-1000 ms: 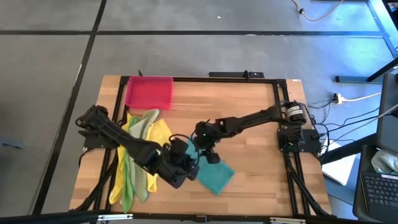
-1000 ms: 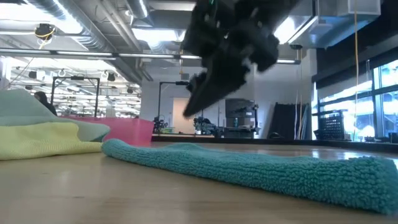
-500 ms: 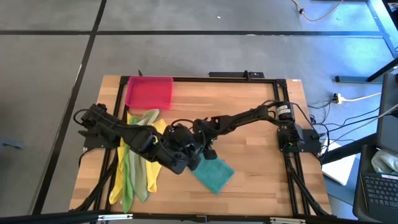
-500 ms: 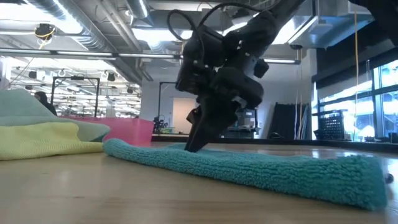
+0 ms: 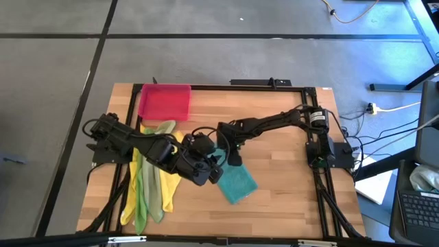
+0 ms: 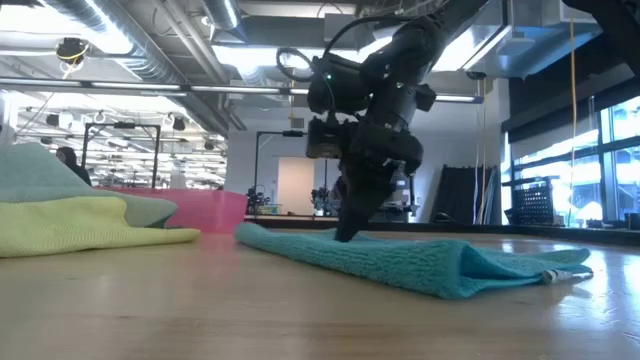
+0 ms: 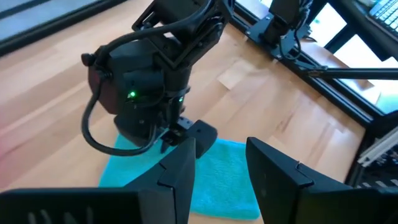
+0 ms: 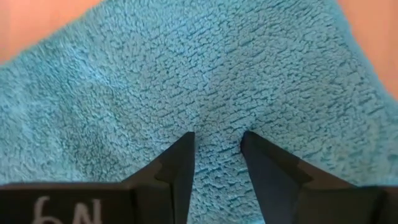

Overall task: Fold microfiber towels
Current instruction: Fold the blue microfiber towel

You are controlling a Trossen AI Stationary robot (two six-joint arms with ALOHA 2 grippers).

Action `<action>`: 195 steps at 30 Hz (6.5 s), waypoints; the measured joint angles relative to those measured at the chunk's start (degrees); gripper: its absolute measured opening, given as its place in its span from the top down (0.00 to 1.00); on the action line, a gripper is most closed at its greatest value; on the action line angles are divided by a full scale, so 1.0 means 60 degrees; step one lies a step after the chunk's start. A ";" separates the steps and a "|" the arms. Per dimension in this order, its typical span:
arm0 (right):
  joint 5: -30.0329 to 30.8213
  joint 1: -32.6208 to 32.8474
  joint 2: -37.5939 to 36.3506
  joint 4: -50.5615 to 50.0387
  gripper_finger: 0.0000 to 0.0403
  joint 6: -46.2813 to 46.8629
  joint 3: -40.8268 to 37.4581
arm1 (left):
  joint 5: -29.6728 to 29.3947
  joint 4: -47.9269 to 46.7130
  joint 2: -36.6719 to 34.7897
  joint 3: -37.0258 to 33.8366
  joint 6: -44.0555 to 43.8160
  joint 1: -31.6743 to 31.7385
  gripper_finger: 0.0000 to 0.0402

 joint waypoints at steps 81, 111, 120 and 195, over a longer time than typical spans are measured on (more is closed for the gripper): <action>0.2230 0.4106 -1.1832 -0.0743 0.64 1.1250 -0.6510 | 0.6270 0.7943 0.3457 -0.5017 1.6586 0.1493 0.66; 0.2860 0.4108 -1.1499 0.0373 0.64 0.9219 -0.6499 | 0.5615 0.5707 0.3618 -0.3045 1.3386 0.1677 1.00; 0.2649 0.4526 -1.0320 0.0885 0.64 0.5482 -0.6492 | 0.5384 0.4849 0.3603 -0.1695 1.1977 0.1989 1.00; 0.0691 0.1714 -0.7760 0.0813 0.96 0.1302 -0.5719 | 0.3449 0.2425 0.2594 -0.2030 0.9909 0.2815 0.99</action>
